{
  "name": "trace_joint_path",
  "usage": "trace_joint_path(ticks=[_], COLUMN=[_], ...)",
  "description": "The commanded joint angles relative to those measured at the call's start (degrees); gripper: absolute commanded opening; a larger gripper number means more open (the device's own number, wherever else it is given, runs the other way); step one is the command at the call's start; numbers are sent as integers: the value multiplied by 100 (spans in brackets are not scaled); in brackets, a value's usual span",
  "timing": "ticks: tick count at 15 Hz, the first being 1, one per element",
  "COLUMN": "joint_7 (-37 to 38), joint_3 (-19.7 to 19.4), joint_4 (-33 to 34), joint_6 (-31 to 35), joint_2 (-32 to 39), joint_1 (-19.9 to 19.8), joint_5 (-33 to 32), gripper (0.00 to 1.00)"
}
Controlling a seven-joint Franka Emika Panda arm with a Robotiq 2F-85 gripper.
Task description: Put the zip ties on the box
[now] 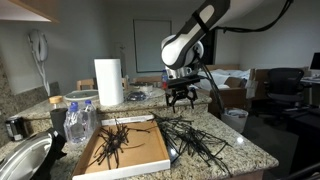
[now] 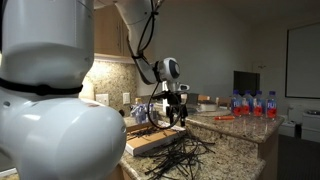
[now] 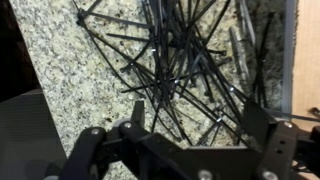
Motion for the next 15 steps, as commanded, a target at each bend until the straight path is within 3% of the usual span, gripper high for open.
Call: trace_joint_path(ticks=[1,10,15], joint_7=[-479,-1340,-2256], joint_3=[-87,-411,-272], joint_4=[-132,-116,-310], joint_6=[173,1232,1625], joint_2=[133,895,1070], joint_1=[-238,-496,-470], joint_5=[-151,58,578], gripper=[100,100,100])
